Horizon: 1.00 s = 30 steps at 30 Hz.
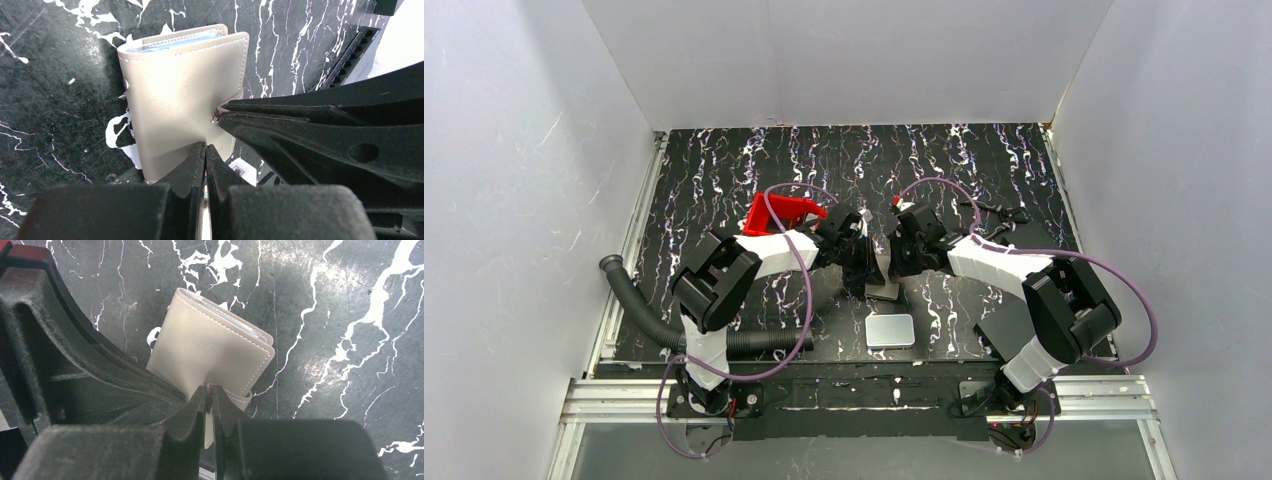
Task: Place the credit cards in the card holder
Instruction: Close the card holder at the center of the board.
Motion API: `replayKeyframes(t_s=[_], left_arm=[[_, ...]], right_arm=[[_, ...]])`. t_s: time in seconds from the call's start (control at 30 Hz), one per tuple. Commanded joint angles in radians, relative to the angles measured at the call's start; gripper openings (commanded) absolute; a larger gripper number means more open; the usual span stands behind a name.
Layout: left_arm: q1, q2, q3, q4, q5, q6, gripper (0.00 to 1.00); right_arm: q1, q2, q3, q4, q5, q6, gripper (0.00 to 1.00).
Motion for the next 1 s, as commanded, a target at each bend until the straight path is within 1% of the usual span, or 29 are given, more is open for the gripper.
replayKeyframes(t_s=[0.0, 0.23, 0.33, 0.43, 0.57, 0.73, 0.8, 0.87, 0.93, 0.97], left_arm=[[-0.005, 0.005, -0.047, -0.054, -0.068, 0.017, 0.0], [-0.006, -0.001, -0.067, -0.043, -0.067, 0.016, 0.0], [-0.006, -0.004, -0.069, -0.04, -0.066, 0.014, 0.0], [-0.006, -0.007, -0.07, -0.038, -0.066, 0.014, 0.0], [-0.006, -0.009, -0.071, -0.038, -0.065, 0.014, 0.0], [-0.007, -0.017, -0.08, -0.034, -0.065, 0.014, 0.0], [-0.006, -0.021, -0.085, -0.032, -0.066, 0.013, 0.0], [-0.007, -0.02, -0.082, -0.031, -0.066, 0.015, 0.0], [-0.006, -0.02, -0.082, -0.033, -0.064, 0.017, 0.0], [-0.006, -0.021, -0.083, -0.035, -0.064, 0.016, 0.0]], right_arm=[[0.019, 0.015, -0.001, 0.045, -0.055, 0.022, 0.17], [-0.022, -0.002, -0.056, 0.136, -0.163, 0.125, 0.24], [-0.045, -0.001, -0.096, 0.191, -0.203, 0.173, 0.24], [-0.051, 0.002, -0.121, 0.192, -0.215, 0.189, 0.3], [-0.072, -0.003, -0.157, 0.239, -0.233, 0.203, 0.35], [-0.111, -0.02, -0.204, 0.282, -0.249, 0.232, 0.35], [-0.132, -0.012, -0.232, 0.324, -0.273, 0.258, 0.32], [-0.149, 0.005, -0.259, 0.379, -0.321, 0.291, 0.32], [-0.162, 0.014, -0.279, 0.415, -0.354, 0.306, 0.35], [-0.164, 0.007, -0.285, 0.412, -0.351, 0.306, 0.39]])
